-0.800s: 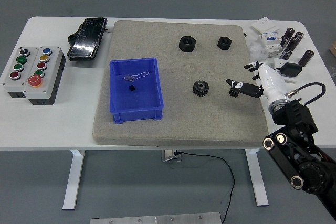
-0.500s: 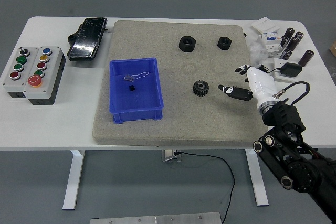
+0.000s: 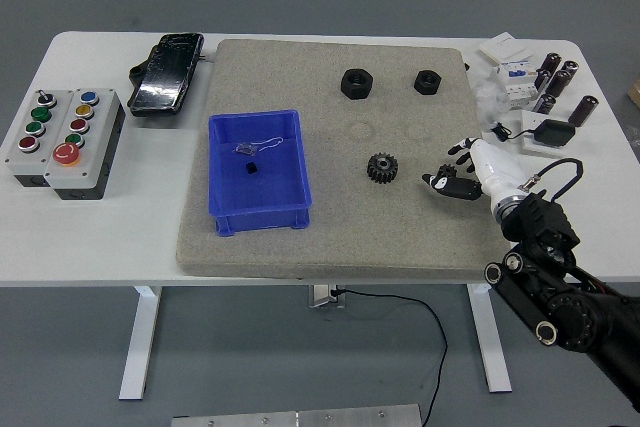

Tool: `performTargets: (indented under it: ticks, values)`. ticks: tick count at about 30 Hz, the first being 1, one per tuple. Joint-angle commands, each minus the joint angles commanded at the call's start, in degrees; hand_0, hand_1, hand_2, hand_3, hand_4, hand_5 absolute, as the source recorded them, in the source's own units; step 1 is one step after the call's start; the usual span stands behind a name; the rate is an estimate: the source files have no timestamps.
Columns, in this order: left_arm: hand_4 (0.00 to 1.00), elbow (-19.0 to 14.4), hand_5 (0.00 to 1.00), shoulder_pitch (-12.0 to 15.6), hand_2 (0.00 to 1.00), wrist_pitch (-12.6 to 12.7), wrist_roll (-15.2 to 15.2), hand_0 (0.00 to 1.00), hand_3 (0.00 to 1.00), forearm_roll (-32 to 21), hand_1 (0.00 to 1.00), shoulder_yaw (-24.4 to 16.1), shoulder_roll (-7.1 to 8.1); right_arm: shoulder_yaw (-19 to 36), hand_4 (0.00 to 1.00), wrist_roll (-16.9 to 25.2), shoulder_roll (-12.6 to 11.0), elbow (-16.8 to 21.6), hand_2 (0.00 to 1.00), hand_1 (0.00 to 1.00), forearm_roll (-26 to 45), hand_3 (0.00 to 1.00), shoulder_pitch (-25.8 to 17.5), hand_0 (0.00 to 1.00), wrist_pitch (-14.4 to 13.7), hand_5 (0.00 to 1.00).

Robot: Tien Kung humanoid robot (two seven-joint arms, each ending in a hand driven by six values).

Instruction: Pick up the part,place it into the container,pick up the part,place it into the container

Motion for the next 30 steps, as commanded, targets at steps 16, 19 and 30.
performTargets:
  ticks: [16,19,30]
  values:
    - [0.725,0.0,0.361,-0.1,0.586,-0.8,-1.2,0.661,0.626,-1.3,0.626,0.3,-0.06,-3.3,0.588,0.4,-0.3,-3.5,0.55,0.547,1.0,0.668,1.4,0.279,0.4,0.185]
    - [0.725,0.0,0.361,-0.1,0.586,-0.8,-1.4,0.661,0.626,-1.4,0.626,0.3,-0.06,-3.4,0.588,0.6,-0.3,-3.5,0.55,0.547,1.3,0.668,1.5,0.279,0.2,0.185]
    - [0.723,0.0,0.36,-0.1,0.586,-0.9,-1.7,0.66,0.624,-1.5,0.625,0.3,-0.05,-4.5,0.567,1.6,-0.2,-4.2,0.555,0.553,1.8,0.676,1.7,0.281,-1.1,0.039]
